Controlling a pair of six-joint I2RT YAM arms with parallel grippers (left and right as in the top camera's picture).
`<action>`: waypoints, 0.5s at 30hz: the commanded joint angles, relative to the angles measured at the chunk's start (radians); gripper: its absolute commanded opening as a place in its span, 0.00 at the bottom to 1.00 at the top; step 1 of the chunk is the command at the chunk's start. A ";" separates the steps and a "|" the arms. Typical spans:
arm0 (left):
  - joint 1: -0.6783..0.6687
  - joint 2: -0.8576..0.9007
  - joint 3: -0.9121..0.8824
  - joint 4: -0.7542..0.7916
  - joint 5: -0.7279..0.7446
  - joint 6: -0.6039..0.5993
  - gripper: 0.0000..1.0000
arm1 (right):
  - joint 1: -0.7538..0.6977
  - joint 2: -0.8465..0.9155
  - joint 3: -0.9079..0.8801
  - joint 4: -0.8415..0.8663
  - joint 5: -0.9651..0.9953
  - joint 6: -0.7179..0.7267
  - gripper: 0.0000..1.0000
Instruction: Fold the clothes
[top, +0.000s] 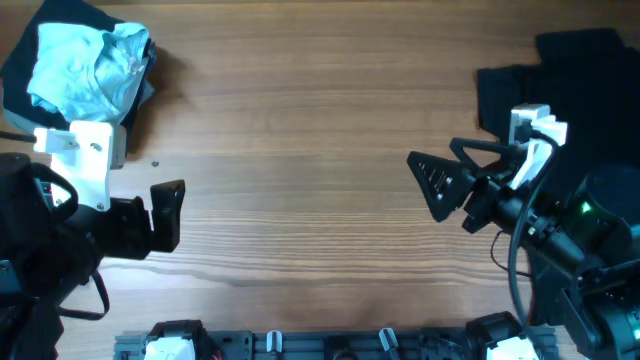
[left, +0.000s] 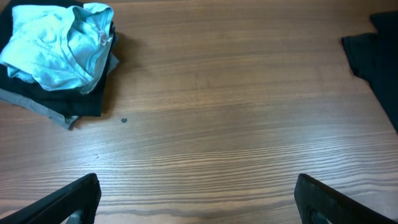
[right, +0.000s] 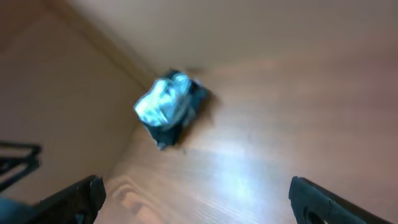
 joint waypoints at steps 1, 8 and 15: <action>-0.006 -0.002 0.001 0.001 0.016 -0.014 1.00 | 0.003 -0.003 -0.008 -0.153 0.180 0.386 1.00; -0.006 -0.002 0.001 0.001 0.016 -0.014 1.00 | 0.003 -0.032 -0.007 -0.033 0.180 -0.045 1.00; -0.006 -0.002 0.001 0.001 0.016 -0.014 1.00 | -0.049 -0.253 -0.117 0.028 0.204 -0.652 1.00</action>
